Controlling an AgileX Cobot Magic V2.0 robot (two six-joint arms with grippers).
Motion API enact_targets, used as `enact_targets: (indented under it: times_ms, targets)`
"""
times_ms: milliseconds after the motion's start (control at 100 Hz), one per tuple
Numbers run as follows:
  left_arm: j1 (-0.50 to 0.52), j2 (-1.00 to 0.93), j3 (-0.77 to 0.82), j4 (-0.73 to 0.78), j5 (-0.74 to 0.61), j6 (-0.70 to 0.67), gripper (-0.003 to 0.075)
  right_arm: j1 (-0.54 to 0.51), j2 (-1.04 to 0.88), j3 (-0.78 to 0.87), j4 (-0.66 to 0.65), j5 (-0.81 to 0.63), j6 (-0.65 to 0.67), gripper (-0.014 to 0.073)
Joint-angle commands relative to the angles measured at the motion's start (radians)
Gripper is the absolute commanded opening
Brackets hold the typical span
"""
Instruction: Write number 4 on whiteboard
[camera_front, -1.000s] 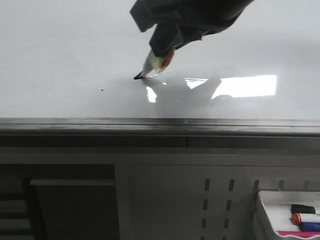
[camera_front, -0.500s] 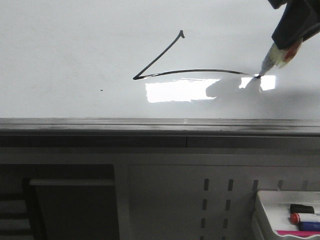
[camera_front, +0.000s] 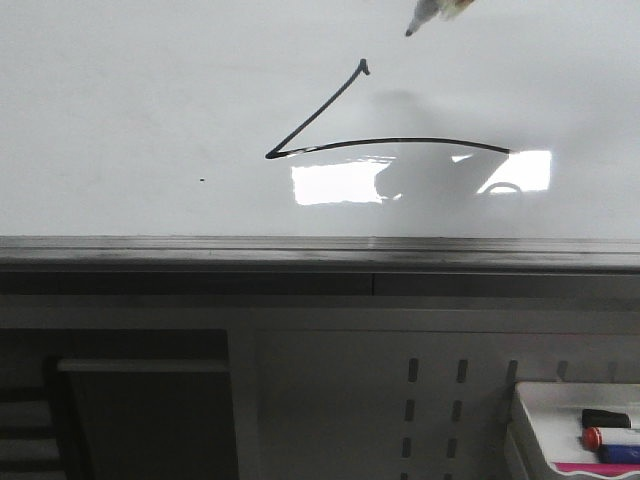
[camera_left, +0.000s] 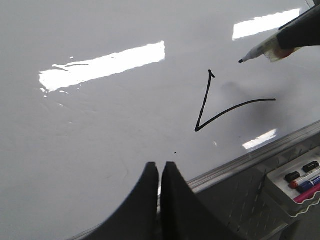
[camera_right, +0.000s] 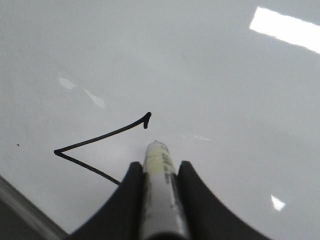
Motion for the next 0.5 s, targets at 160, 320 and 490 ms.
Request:
enact_targets:
  times_ms: [160,320,490]
  targets:
    - [0.002,0.004,-0.029,-0.023,-0.068,-0.007,-0.002,-0.051,0.075,-0.069,-0.051,-0.107,-0.004,-0.0051]
    - [0.002,0.004,-0.029,-0.023,-0.068,-0.007,-0.002,-0.065,0.101,-0.069,-0.045,-0.065,-0.004,-0.0051]
    - [0.002,0.004,-0.029,-0.023,-0.068,-0.007,-0.002,-0.052,0.107,-0.066,0.056,0.056,-0.004,-0.0051]
